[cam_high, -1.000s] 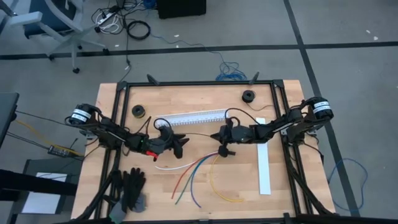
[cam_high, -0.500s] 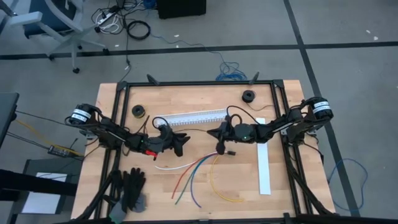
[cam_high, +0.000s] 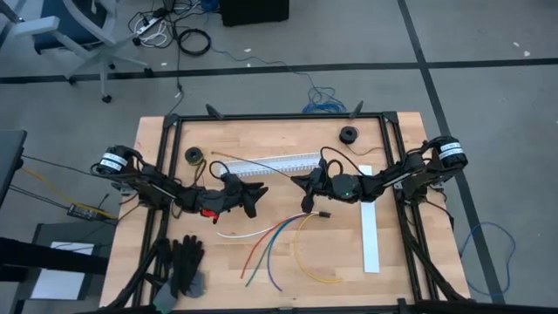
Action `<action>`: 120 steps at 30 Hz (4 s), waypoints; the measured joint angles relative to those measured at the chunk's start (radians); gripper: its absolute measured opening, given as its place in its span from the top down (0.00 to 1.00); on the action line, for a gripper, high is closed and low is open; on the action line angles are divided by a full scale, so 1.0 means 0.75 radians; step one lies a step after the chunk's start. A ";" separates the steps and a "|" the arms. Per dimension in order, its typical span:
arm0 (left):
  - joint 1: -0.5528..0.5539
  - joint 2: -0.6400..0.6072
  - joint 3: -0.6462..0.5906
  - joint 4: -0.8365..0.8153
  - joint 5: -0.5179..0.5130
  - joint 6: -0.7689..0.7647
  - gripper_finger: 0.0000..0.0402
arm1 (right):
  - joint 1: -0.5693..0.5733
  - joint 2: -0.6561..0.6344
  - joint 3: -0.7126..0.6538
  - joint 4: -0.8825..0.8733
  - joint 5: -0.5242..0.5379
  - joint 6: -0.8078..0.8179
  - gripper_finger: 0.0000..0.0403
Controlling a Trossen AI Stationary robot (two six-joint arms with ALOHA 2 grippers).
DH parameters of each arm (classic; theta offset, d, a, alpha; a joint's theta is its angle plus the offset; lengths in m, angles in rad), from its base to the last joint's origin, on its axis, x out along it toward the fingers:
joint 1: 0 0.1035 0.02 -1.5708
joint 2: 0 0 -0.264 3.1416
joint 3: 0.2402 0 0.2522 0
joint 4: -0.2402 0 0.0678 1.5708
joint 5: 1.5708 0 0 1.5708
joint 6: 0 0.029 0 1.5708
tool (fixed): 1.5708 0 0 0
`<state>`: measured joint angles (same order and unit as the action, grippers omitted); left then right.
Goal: Ziptie cables
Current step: Insert zip tie on the cable wire
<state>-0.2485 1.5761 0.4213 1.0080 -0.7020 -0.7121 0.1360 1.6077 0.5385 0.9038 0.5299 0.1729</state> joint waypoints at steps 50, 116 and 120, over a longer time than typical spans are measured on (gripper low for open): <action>0.271 0.000 -0.188 0.750 0.158 -0.288 0.70 | 0.131 -0.001 0.110 -0.053 0.234 -0.226 1.00; 0.317 0.001 -0.102 0.703 0.026 -0.099 0.84 | 0.264 0.012 0.111 -0.062 0.523 -0.221 1.00; 0.317 0.001 -0.102 0.703 0.033 -0.065 0.94 | 0.264 0.013 0.111 -0.063 0.523 -0.220 1.00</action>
<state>-0.0109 1.5764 0.3450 1.5353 -0.6774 -0.7608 0.3340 1.6173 0.6216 0.8566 0.9218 0.0078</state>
